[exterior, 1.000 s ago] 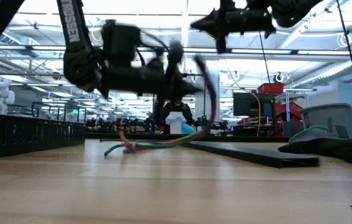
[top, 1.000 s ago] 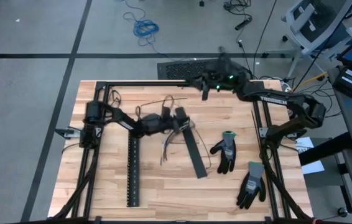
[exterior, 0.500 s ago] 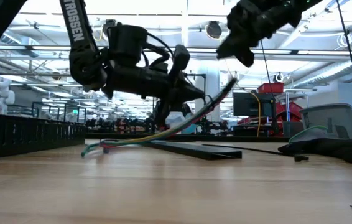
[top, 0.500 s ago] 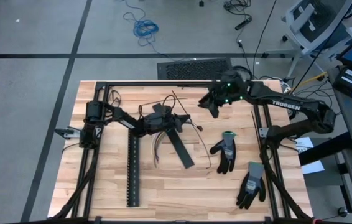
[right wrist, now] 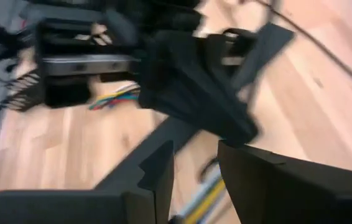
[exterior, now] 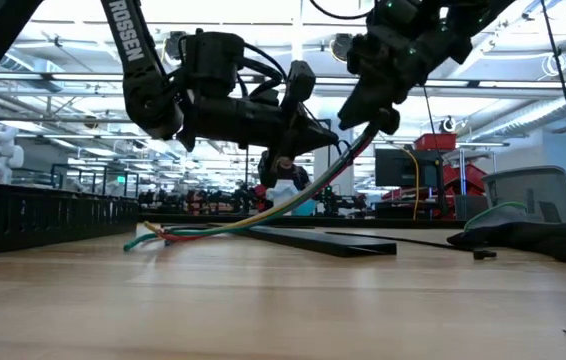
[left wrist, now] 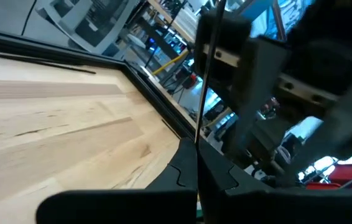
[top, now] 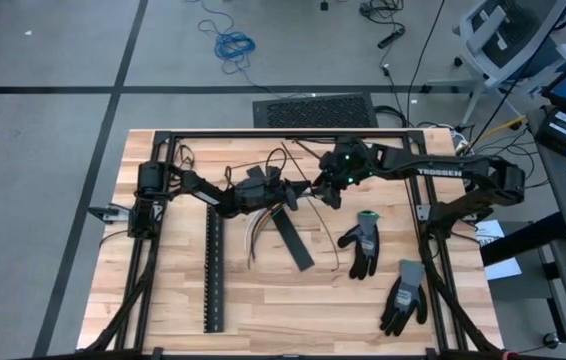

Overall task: Ziptie cables
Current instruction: Wrap the black zip tie on the cables

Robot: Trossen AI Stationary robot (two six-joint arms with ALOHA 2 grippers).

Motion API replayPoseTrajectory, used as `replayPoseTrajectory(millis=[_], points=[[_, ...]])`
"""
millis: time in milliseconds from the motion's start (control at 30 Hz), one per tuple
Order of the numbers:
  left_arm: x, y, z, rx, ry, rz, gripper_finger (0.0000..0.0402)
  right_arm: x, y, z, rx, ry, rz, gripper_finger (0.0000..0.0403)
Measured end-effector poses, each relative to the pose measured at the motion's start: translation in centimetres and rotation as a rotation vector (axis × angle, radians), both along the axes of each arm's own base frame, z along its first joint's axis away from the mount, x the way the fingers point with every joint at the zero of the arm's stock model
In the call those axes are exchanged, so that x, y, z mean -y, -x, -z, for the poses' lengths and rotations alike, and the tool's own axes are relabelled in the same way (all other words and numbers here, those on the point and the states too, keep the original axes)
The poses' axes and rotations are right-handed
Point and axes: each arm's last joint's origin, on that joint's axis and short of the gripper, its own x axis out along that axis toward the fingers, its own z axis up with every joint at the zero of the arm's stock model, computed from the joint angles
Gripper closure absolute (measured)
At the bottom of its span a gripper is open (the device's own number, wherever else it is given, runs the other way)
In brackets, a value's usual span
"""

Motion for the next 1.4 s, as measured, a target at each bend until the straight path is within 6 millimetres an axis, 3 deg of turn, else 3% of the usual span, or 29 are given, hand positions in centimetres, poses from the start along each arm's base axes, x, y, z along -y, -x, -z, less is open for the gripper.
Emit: replayPoseTrajectory(millis=[367, 667, 1033, 1133, 1300, 1400], points=[[-0.2, 0.0, -0.1, 0.008, 0.002, -0.005, 0.0401, 0.2, -0.2, 0.2, -0.011, 0.037, 0.043, 0.0277], [-0.2, 0.1, -0.5, 0.06, 0.029, -0.004, 0.0401, 0.7, -1.4, 1.9, -0.034, 0.028, 0.047, 0.0277], [-0.2, 0.0, -0.6, 0.06, 0.021, 0.013, 0.0401, 0.8, -1.6, 1.6, 0.006, 0.028, 0.066, 0.0278], [-0.2, 0.0, -0.6, 0.059, 0.02, 0.012, 0.0401, 0.8, -1.6, 1.7, 0.001, 0.039, 0.084, 0.0297], [-0.3, 0.0, -0.5, 0.055, 0.02, 0.011, 0.0401, 0.8, -1.5, 1.8, -0.022, 0.054, 0.1, 0.0384], [-0.4, 0.1, -0.5, 0.055, 0.02, 0.008, 0.0401, 0.8, -1.5, 1.8, -0.026, 0.051, 0.103, 0.0391]])
